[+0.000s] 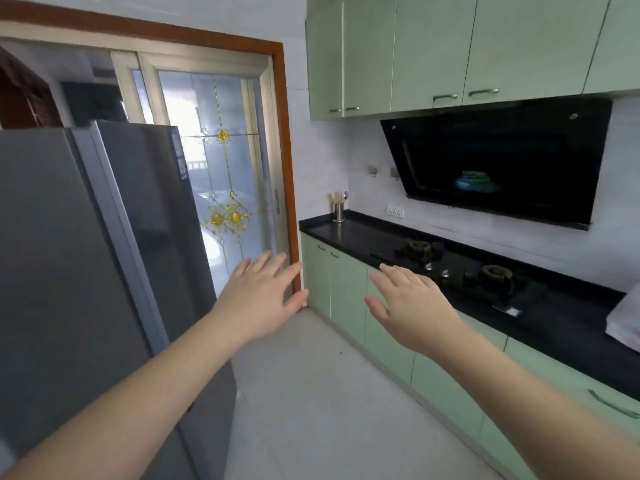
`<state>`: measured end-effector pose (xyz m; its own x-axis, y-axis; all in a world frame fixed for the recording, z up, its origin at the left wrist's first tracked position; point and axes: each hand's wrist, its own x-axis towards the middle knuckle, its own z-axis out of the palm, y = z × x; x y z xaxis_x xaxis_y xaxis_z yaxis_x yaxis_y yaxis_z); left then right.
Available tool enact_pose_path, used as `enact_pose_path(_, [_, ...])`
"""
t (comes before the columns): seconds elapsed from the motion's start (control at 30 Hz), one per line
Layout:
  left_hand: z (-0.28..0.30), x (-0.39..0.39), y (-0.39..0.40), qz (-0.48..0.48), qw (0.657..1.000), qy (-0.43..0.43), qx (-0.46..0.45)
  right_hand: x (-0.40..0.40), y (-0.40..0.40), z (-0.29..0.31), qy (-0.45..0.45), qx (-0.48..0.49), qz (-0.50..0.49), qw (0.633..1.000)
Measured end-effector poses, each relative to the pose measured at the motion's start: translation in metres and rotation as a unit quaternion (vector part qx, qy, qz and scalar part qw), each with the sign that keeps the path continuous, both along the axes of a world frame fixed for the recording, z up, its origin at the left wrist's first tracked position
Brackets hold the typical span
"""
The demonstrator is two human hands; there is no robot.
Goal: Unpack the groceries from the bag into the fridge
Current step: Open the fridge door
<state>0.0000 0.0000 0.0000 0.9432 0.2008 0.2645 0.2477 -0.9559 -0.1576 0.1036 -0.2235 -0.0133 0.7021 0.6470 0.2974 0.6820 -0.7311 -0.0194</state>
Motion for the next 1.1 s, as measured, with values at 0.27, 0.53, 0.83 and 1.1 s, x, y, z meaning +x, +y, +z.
enact_pose_path(0.27, [-0.016,0.053,0.022,0.036,0.999,0.029,0.004,0.056,0.052,-0.016,-0.013,-0.002,0.012,1.000])
enact_pose_path(0.53, [-0.034,0.101,0.116,0.071,0.996,0.001,0.061,0.128,0.125,-0.022,-0.023,-0.023,0.011,0.999])
enact_pose_path(0.83, [-0.043,0.174,0.188,0.039,0.997,-0.010,0.061,0.194,0.211,-0.028,-0.023,-0.026,0.034,0.999])
enact_pose_path(1.1, [-0.051,0.227,0.232,0.081,0.996,0.001,0.043,0.268,0.268,-0.046,-0.027,-0.040,0.064,0.997])
